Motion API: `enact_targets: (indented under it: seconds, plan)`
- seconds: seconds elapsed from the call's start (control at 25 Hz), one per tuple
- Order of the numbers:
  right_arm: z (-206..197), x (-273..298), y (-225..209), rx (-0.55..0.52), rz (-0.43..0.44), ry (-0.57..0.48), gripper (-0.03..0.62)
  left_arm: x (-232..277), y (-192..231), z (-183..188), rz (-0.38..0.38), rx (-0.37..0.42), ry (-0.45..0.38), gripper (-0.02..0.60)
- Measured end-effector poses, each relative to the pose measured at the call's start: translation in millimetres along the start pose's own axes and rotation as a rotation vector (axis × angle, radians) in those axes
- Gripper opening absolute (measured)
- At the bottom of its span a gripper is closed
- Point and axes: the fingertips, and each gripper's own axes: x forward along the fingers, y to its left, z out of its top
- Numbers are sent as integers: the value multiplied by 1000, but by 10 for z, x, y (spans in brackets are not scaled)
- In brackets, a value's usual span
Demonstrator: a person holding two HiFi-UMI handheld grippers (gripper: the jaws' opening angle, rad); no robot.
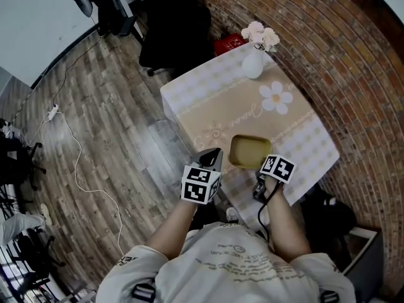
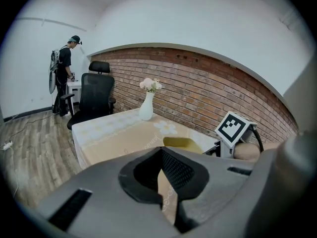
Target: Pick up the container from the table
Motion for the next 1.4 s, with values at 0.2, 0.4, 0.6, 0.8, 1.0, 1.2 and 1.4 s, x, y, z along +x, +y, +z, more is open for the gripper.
enact_targets:
  seconds: [0.2, 0.4, 0.6, 0.8, 1.0, 1.2, 1.4]
  plan:
    - [144, -273, -130, 46, 5, -50, 9, 25, -122, 51, -28, 24, 4, 5]
    - [293, -574, -300, 109, 9, -113, 9, 121, -322, 141, -78, 65, 12, 5]
    - [302, -749, -550, 191, -3, -150, 9, 275, -608, 253, -137, 131, 21, 5]
    - [280, -881, -810, 267, -24, -182, 9, 391, -833, 321, -187, 175, 29, 5]
    - [263, -1030, -1082, 331, -38, -216, 9, 514, -1123, 366, -243, 221, 35, 5]
    - [221, -1169, -1343, 375, -62, -243, 9, 617, -1429, 433, -293, 254, 29, 5]
    - [200, -1293, -1534, 414, -69, -268, 9, 672, -1663, 450, -327, 274, 27, 5]
